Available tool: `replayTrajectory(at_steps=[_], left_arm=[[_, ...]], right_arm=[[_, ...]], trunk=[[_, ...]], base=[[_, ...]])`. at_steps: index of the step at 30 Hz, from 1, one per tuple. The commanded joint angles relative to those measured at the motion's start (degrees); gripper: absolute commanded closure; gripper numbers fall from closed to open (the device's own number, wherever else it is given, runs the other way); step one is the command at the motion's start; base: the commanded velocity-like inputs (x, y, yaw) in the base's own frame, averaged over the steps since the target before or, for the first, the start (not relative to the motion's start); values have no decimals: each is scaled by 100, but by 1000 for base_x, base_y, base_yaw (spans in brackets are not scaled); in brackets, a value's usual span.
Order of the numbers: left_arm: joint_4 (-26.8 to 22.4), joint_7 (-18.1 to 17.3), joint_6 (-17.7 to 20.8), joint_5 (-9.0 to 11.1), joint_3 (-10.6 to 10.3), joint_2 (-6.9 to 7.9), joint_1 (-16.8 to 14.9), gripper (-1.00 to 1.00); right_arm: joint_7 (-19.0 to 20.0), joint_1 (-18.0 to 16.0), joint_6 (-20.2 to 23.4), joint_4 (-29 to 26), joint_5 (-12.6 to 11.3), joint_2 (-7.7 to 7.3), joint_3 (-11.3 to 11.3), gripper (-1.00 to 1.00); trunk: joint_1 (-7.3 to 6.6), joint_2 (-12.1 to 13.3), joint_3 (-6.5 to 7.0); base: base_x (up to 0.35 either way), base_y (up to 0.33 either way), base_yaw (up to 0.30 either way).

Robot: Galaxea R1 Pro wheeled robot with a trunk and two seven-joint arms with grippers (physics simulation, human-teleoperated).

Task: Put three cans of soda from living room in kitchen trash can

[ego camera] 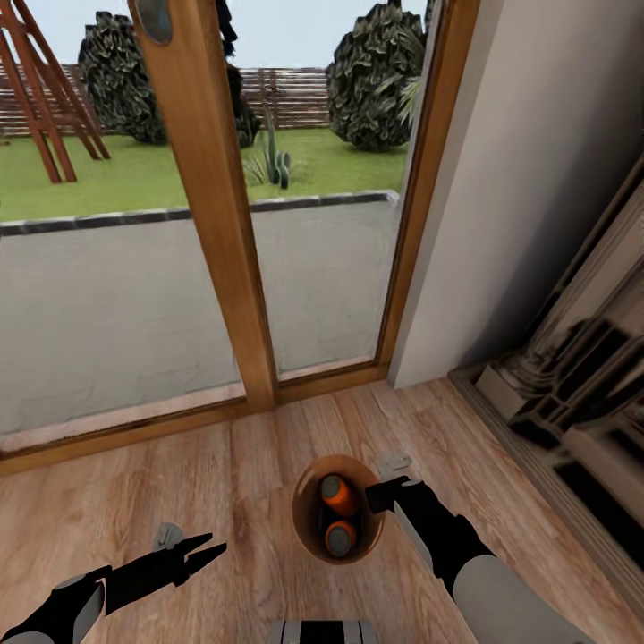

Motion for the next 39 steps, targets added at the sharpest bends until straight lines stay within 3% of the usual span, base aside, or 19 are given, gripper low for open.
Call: replayTrajectory(at_steps=[1, 6, 35, 36, 39], left_arm=[[2, 1, -1, 0, 1, -1, -2, -100], [2, 0, 0, 5, 1, -1, -2, -100], [-3, -8, 0, 5, 1, -1, -2, -100], [-4, -8, 0, 5, 1, -1, -2, -100], [-5, -8, 0, 5, 1, -1, -2, -100]], right_arm=[[37, 4, -13, -16, -29, 4, -18, 100], [39, 4, -12, -16, -29, 4, -18, 100], [35, 4, -14, -16, -29, 4, -17, 100], [37, 4, -13, -16, -29, 4, -18, -100], [36, 4, -13, -16, -29, 4, -18, -100]], trunk=[[106, -41, -19], [216, -242, -109], [281, -362, -163], [281, -362, -163], [281, -362, -163]], base=[[0, 0, 0], [0, 0, 0], [0, 0, 0], [0, 0, 0], [0, 0, 0]])
